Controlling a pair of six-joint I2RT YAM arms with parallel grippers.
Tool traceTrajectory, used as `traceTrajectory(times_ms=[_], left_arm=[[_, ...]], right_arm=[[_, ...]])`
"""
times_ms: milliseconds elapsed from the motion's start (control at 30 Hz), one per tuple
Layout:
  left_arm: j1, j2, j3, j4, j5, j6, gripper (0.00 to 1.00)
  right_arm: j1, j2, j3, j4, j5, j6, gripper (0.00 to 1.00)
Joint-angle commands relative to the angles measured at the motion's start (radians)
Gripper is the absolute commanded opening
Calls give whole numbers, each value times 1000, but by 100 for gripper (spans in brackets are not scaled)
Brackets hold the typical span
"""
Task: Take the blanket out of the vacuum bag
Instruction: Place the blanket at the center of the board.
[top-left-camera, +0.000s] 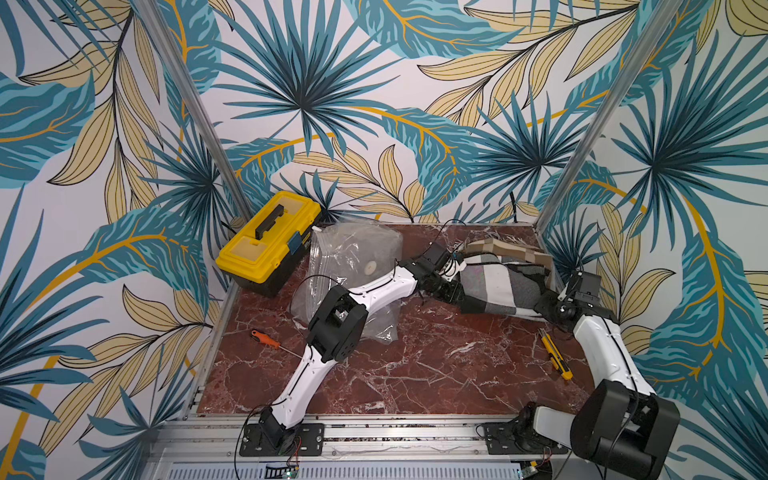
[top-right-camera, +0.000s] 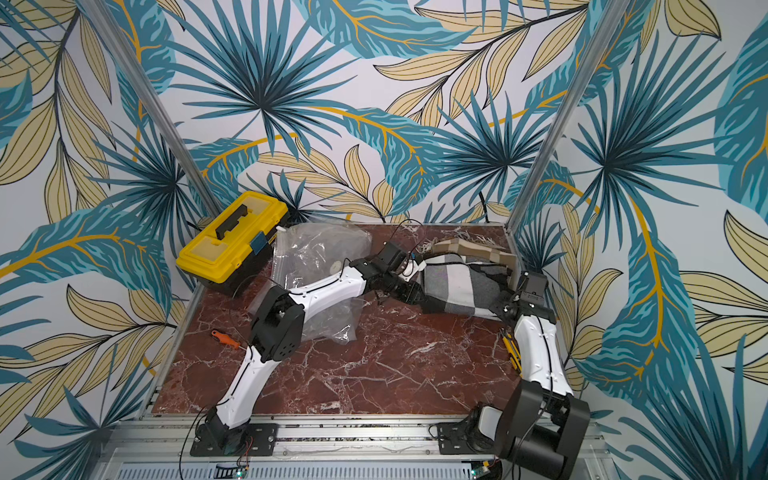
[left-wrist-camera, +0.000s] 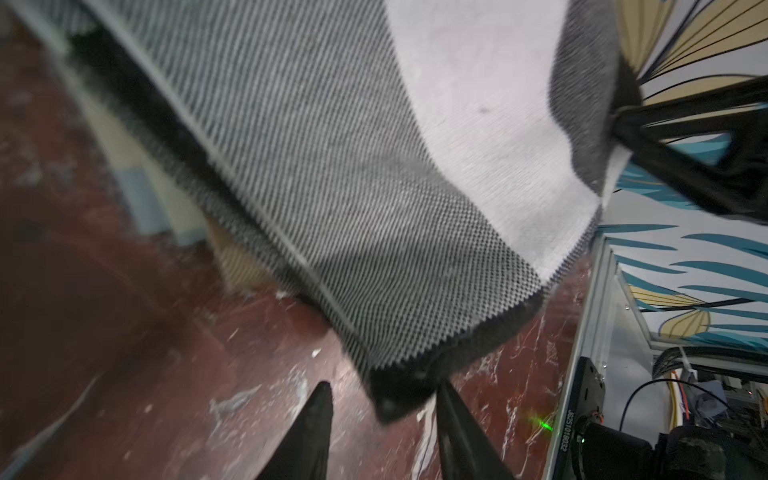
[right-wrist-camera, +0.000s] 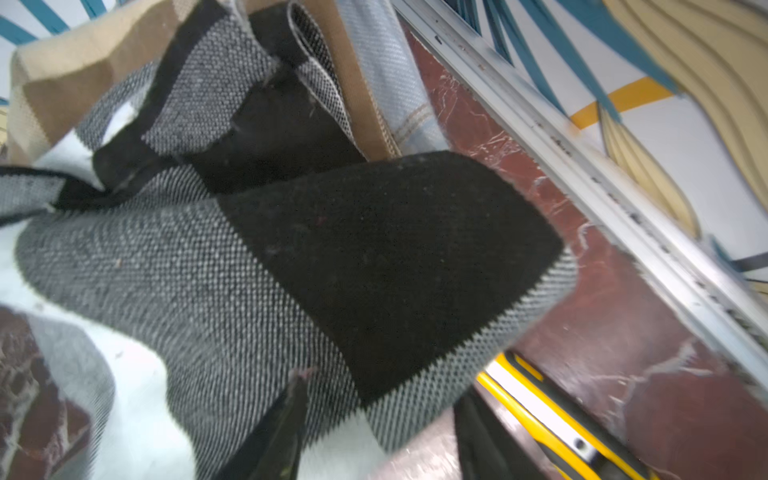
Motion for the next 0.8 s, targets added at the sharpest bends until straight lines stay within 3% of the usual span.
traceTrajectory(times_ms=[0,100,167,300,367,467,667,767], left_arm=[[-14,-136,-42,-156,-220,32,44],[-29,-189,-52,-237,-397,33,45],[-33,-211,-32,-280,-456,25,46],[-37,-244,-101,-91,-298,24,48],[-40,-246,-150,62,-131,-2,49],[-51,-234,-195,203,-31,-70,49],[-68,-240,-211,181,-31,-64,49],[-67,-249,-222,125,-64,-52,49]], right_arm=[[-5,-75,44,-147,28,-8,68],[-5,-124,71,-192,31,-23,74],[-5,-134,99,-213,47,-32,77],[-6,-63,142,-137,91,-35,80],[-13,15,176,-67,64,-50,80],[-23,123,196,71,-40,-101,80],[-76,302,219,354,-227,-51,79],[-80,388,264,414,-253,-46,69]])
